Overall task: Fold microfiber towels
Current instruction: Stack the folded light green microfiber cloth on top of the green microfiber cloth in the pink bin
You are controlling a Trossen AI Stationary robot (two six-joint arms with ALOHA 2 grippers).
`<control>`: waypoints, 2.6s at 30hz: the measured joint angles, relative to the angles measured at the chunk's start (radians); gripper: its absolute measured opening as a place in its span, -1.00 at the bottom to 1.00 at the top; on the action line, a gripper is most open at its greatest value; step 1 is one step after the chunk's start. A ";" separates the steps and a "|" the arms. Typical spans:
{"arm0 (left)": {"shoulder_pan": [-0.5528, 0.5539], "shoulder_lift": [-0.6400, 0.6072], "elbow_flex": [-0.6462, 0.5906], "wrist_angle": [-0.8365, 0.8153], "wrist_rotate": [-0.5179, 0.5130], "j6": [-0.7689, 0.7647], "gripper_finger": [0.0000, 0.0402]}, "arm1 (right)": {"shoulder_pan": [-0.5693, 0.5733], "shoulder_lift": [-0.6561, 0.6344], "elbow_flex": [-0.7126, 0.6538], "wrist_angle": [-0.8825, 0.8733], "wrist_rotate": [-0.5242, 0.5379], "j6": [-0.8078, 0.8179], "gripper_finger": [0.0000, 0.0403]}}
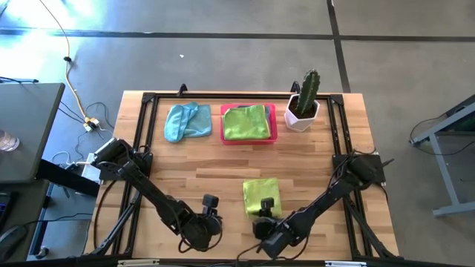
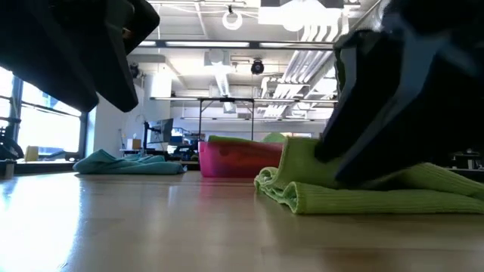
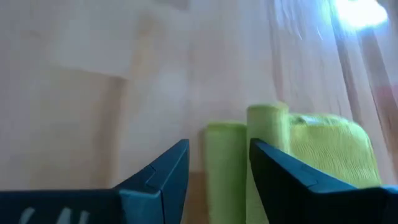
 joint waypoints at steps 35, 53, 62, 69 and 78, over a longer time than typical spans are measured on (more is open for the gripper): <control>0.059 -0.013 -0.001 -0.067 -0.009 0.077 -0.35 | -0.078 0.101 0.006 0.028 -0.075 0.211 -0.91; -0.018 -0.178 -0.001 -0.391 -0.036 -0.169 -0.35 | -0.210 -0.131 -0.004 -0.085 -0.236 0.214 -1.00; -0.036 -0.303 -0.001 -0.458 -0.046 -0.166 -0.35 | -0.388 -0.309 -0.002 -0.045 -0.297 0.030 -1.00; -0.035 -0.389 0.000 -0.549 -0.095 -0.166 -0.35 | -0.566 -0.363 -0.001 0.019 -0.431 -0.251 -1.00; -0.035 -0.473 0.000 -0.617 -0.169 -0.161 -0.35 | -0.791 -0.363 -0.001 0.096 -0.498 -0.414 -1.00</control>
